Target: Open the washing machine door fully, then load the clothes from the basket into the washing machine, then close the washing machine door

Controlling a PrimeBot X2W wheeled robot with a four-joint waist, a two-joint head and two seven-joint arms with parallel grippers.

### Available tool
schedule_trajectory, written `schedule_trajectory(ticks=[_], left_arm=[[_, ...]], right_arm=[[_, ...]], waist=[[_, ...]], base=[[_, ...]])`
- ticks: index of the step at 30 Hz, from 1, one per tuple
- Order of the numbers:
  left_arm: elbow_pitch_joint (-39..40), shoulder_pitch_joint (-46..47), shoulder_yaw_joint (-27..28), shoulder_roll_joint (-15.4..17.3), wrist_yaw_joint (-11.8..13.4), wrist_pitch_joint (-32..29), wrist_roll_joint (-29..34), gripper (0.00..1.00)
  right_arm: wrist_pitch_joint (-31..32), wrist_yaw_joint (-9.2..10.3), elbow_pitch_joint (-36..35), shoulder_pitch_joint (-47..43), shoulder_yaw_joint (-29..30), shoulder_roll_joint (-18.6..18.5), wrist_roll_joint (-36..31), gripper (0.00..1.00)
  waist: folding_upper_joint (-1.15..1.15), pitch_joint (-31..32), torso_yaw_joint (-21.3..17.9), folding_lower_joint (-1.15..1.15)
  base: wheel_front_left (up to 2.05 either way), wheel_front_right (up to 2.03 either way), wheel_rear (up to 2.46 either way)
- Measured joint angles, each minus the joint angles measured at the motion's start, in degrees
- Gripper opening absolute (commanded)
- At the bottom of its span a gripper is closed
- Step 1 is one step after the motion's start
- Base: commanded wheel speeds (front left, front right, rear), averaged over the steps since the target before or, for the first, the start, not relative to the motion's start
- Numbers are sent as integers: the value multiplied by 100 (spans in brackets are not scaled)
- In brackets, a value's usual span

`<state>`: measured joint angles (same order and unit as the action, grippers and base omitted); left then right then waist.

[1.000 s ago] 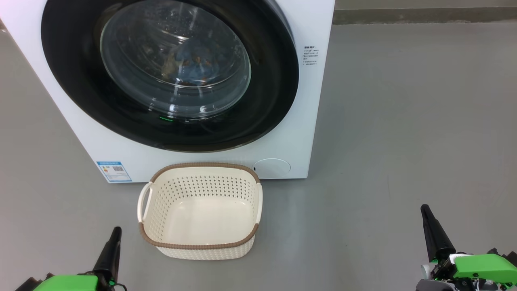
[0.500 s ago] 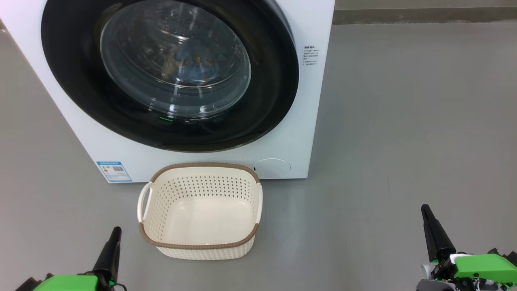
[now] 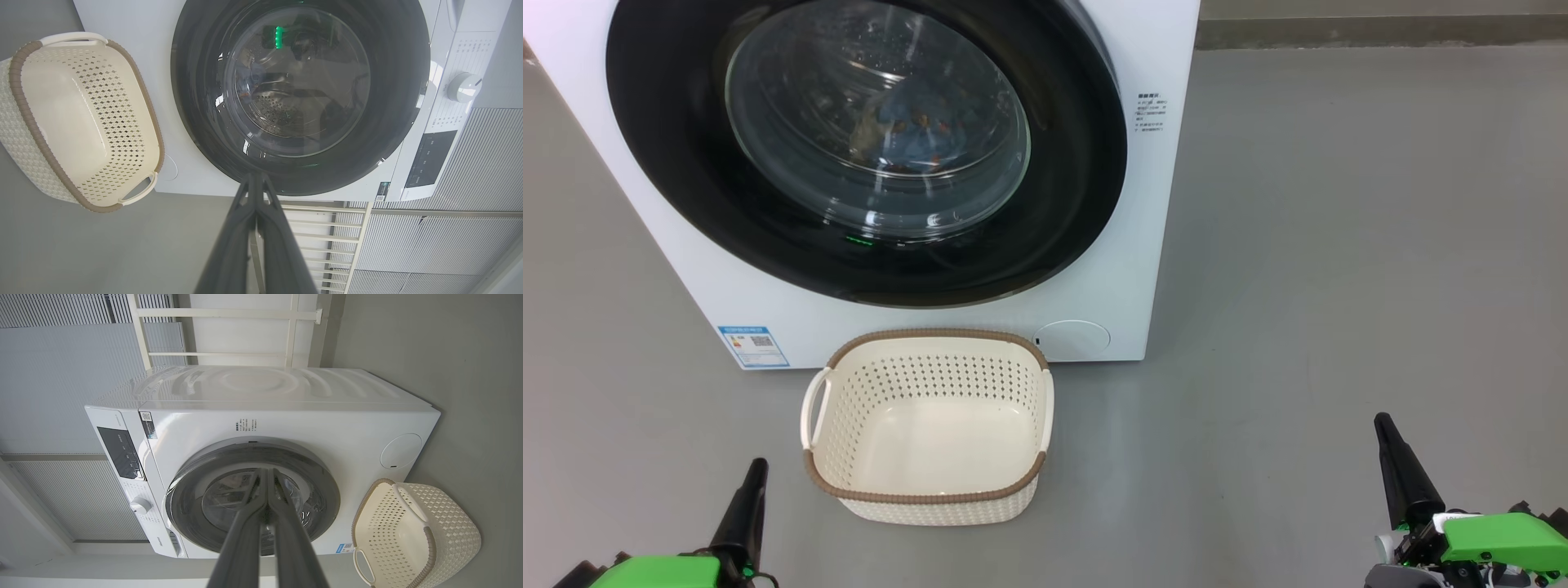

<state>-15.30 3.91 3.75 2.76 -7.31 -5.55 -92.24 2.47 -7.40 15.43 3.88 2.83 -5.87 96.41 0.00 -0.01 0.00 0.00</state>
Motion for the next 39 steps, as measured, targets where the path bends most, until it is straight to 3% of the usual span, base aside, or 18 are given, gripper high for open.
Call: schedule_trajectory(ticks=[39], left_arm=[[-1,0,22,-4,0,-1,0,0]], right_arm=[[48,0,3,2,69,27,-40,0]], waist=[[0,0,0,0]], base=[[0,0,0]])
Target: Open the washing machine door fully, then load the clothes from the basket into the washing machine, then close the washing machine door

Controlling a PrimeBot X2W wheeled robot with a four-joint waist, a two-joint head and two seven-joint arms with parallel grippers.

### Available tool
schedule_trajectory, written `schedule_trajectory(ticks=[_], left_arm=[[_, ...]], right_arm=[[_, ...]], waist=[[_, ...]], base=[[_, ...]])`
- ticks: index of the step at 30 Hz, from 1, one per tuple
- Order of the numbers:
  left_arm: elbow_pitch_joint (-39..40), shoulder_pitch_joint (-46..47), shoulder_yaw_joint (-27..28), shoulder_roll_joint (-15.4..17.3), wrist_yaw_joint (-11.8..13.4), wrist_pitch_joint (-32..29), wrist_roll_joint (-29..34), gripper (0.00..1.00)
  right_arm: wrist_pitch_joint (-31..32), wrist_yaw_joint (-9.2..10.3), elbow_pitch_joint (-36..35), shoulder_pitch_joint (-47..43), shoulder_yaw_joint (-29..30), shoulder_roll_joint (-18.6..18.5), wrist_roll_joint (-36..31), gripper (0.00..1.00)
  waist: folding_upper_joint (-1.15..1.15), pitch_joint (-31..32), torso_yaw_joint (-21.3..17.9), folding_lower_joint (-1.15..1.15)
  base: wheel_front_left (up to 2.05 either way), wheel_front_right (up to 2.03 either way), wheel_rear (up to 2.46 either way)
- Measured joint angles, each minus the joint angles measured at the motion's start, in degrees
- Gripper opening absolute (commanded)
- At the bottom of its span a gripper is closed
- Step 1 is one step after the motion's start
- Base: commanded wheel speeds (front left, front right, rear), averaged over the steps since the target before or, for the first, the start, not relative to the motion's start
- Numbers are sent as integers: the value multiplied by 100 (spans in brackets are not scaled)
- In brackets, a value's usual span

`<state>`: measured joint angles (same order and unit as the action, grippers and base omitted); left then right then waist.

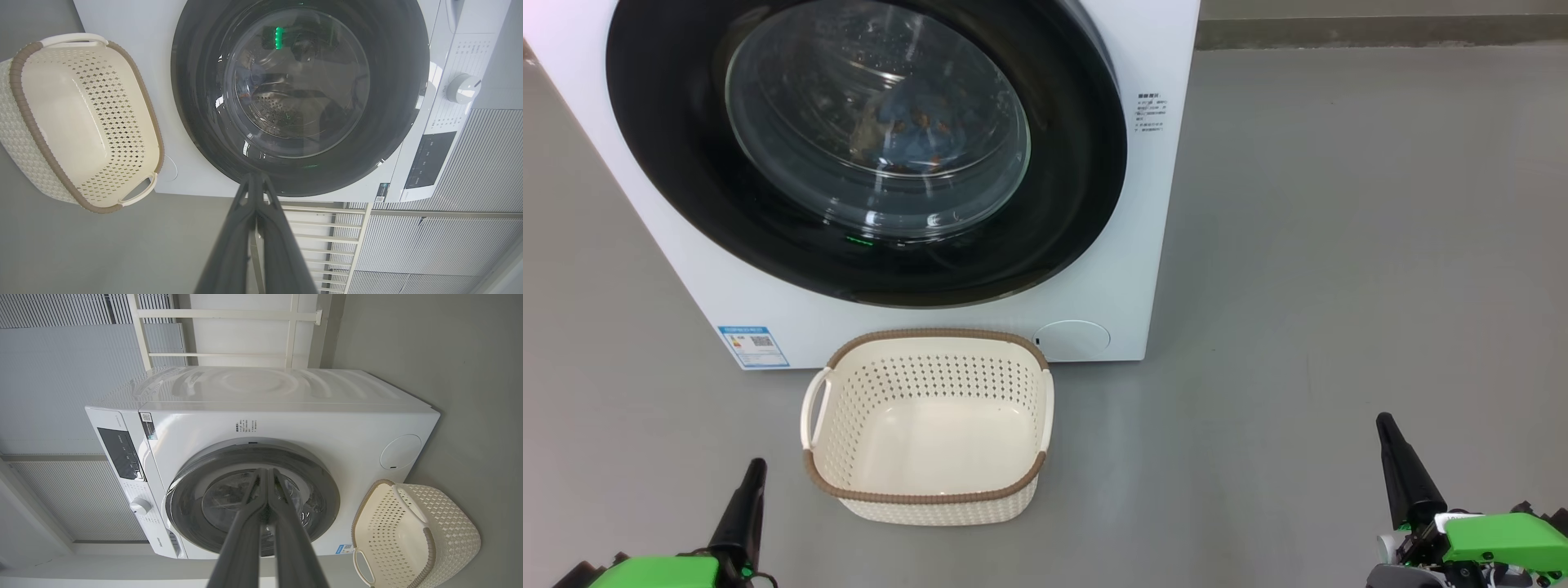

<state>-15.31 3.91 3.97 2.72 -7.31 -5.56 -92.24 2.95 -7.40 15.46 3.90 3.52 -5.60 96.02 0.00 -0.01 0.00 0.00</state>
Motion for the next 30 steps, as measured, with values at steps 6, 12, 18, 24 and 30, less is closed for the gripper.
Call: schedule_trajectory(ticks=[6,12,18,24,30], left_arm=[[0,0,3,-1,0,-5,0,0],[0,0,4,-1,0,-5,0,0],[0,0,5,-2,0,-5,0,0],[0,0,7,-2,0,-5,0,0],[0,0,9,-3,0,-5,0,0]], right_arm=[[0,0,1,1,16,7,-7,0],[1,0,2,1,24,11,-8,0],[2,0,2,1,35,16,-14,0],[9,0,3,1,47,21,-14,0],[9,0,3,1,52,24,-15,0]], waist=[[0,0,0,0],[0,0,0,0],[0,0,0,0],[0,0,0,0],[0,0,0,0]], base=[[0,0,0],[0,0,0],[0,0,0],[0,0,0],[0,0,0]])
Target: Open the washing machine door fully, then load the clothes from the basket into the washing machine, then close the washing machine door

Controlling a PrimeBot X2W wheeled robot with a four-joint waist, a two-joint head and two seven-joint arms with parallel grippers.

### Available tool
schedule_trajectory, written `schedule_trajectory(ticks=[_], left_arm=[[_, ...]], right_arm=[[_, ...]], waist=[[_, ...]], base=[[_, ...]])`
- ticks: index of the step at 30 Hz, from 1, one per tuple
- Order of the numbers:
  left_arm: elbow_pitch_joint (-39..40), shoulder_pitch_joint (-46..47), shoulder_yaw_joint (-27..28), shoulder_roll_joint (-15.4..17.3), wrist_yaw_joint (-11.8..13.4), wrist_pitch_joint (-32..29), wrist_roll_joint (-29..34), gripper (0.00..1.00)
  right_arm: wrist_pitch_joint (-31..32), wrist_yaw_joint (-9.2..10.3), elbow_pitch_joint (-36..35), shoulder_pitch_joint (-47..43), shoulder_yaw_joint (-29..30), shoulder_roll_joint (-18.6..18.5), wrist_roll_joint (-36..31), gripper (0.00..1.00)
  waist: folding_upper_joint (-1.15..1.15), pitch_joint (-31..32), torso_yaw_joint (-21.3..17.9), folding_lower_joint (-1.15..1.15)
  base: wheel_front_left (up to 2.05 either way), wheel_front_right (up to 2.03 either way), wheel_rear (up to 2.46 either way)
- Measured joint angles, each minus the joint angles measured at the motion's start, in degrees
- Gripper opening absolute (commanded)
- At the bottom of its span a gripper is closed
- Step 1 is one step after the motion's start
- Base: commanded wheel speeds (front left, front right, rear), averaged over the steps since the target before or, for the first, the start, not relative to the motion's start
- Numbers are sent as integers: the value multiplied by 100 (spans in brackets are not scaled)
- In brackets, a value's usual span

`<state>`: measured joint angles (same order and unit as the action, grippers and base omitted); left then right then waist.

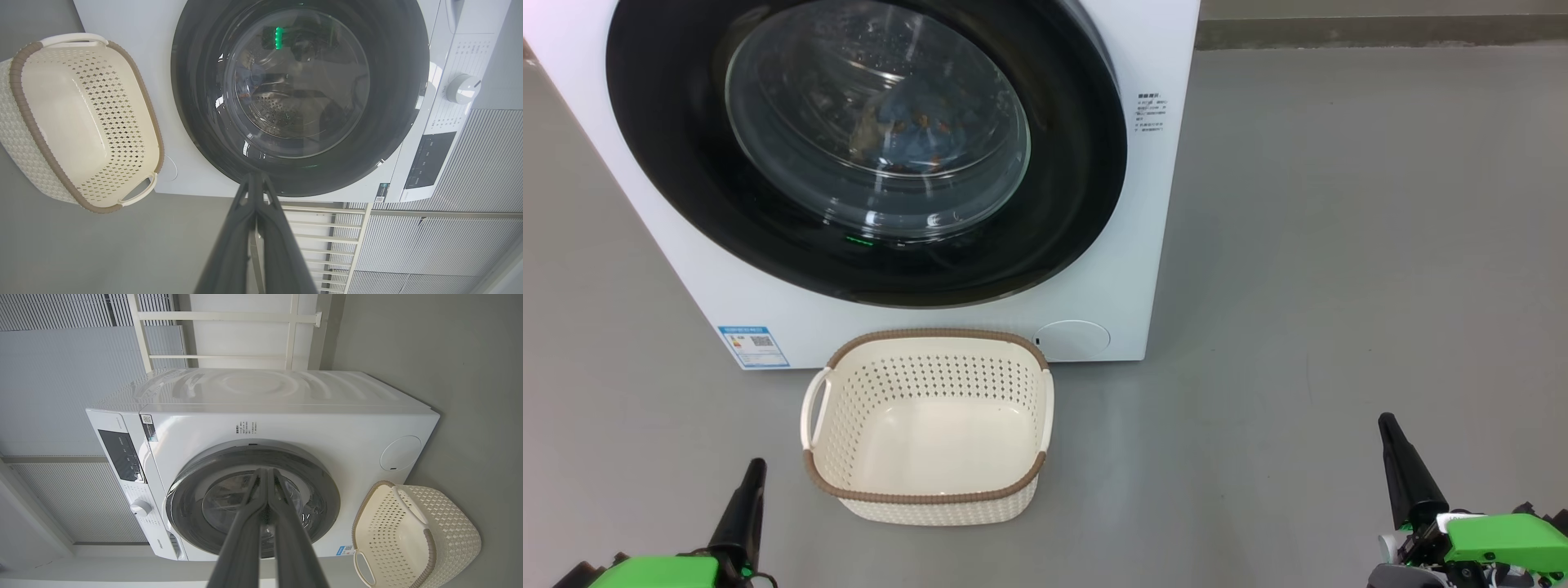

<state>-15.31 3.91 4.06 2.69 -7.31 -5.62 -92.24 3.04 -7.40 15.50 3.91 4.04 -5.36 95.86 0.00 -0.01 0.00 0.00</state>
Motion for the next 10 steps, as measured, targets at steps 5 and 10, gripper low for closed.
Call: schedule_trajectory(ticks=[5,10], left_arm=[[-1,0,1,-1,0,-1,1,0],[-1,0,3,-2,0,-1,1,0]], right_arm=[[41,0,1,1,5,3,0,0],[41,0,1,1,11,10,-1,0]], waist=[[0,0,0,0],[0,0,0,0]], base=[[0,0,0],[0,0,0]])
